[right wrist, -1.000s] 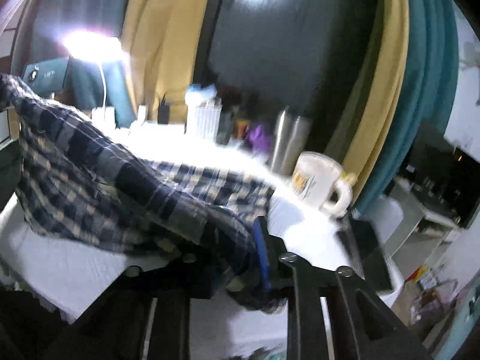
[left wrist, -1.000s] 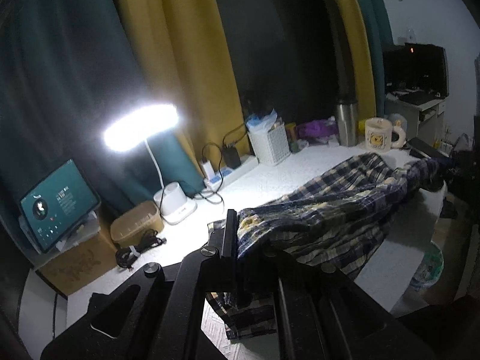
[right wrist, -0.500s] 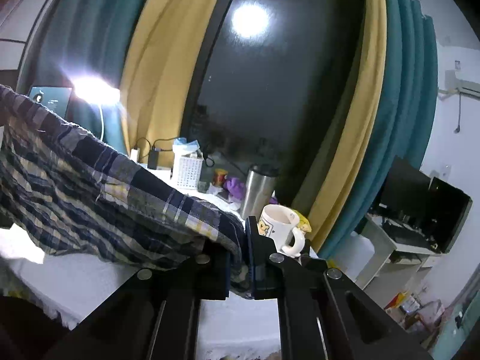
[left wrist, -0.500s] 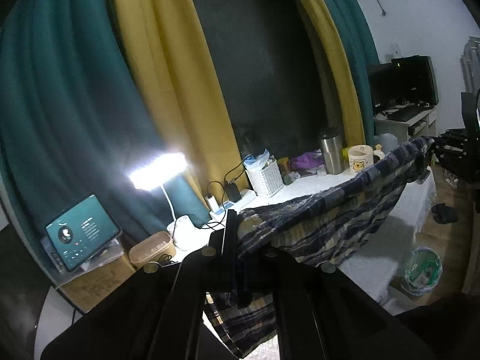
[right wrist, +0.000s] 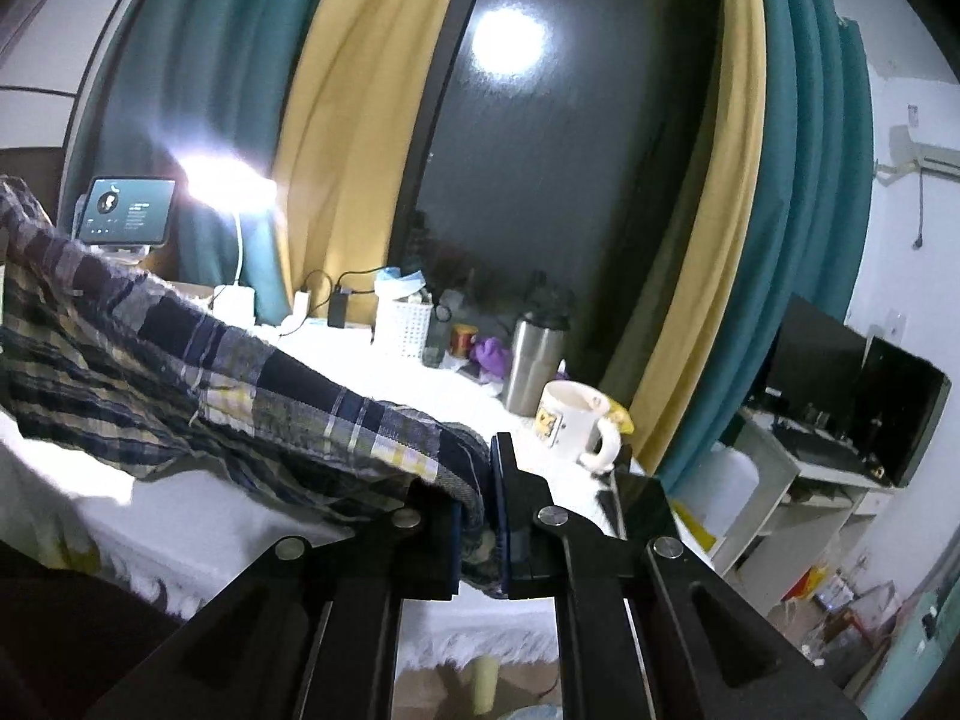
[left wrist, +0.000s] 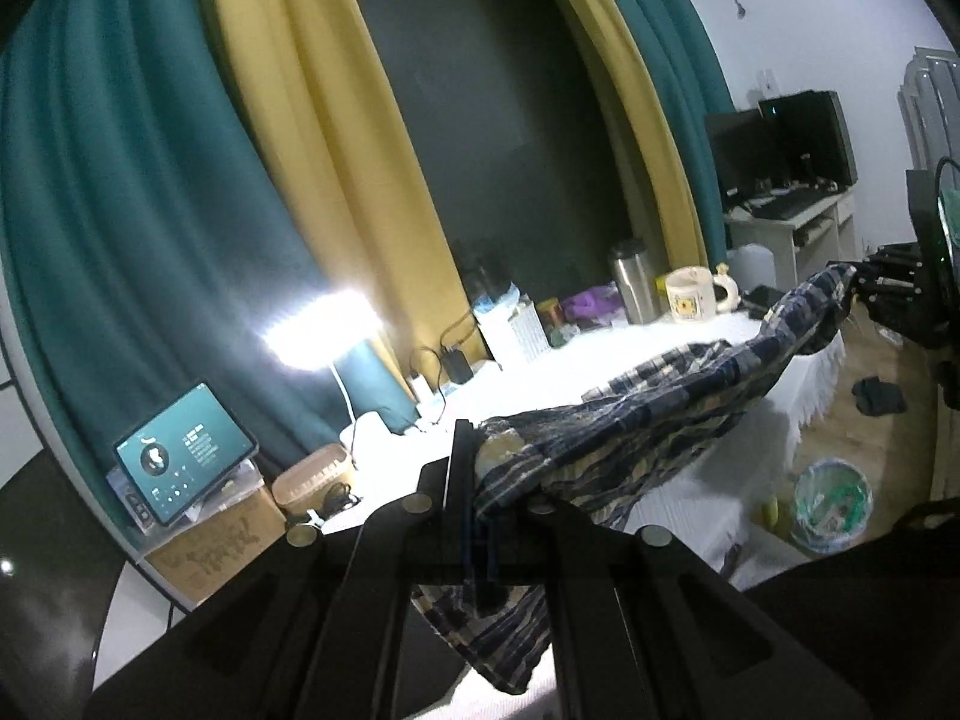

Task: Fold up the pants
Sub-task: 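Lift the pants with the right tool while the left tool holds its edge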

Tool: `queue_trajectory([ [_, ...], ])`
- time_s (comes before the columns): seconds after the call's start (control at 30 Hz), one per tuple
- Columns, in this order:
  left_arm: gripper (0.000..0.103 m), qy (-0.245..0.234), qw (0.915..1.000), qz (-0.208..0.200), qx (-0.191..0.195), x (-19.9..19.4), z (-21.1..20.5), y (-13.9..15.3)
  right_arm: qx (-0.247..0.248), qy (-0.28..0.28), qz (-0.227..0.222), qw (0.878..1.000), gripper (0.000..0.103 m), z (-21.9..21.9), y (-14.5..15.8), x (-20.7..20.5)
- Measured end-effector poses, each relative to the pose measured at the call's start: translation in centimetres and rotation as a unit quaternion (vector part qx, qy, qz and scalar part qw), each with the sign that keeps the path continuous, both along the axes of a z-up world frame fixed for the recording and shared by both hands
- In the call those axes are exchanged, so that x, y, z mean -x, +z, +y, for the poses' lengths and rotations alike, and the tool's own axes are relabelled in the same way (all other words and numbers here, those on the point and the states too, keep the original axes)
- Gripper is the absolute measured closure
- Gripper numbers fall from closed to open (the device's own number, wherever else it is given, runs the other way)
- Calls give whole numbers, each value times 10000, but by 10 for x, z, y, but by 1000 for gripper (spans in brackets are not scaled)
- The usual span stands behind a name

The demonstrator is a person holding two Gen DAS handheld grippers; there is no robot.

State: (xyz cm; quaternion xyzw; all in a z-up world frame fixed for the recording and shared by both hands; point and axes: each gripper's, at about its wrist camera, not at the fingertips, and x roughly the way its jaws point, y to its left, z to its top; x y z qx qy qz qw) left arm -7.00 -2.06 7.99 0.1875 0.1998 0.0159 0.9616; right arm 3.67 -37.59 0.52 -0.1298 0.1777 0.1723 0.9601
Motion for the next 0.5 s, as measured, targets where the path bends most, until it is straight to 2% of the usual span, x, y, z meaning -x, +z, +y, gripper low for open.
queue_trajectory([
  [0.23, 101, 102, 9997, 206, 107, -29, 10, -13, -52, 16, 173, 9998, 95, 14, -2, -26],
  [0.5, 101, 262, 9983, 245, 457, -74, 32, -18, -248, -79, 320, 9991, 95, 30, 2, -65],
])
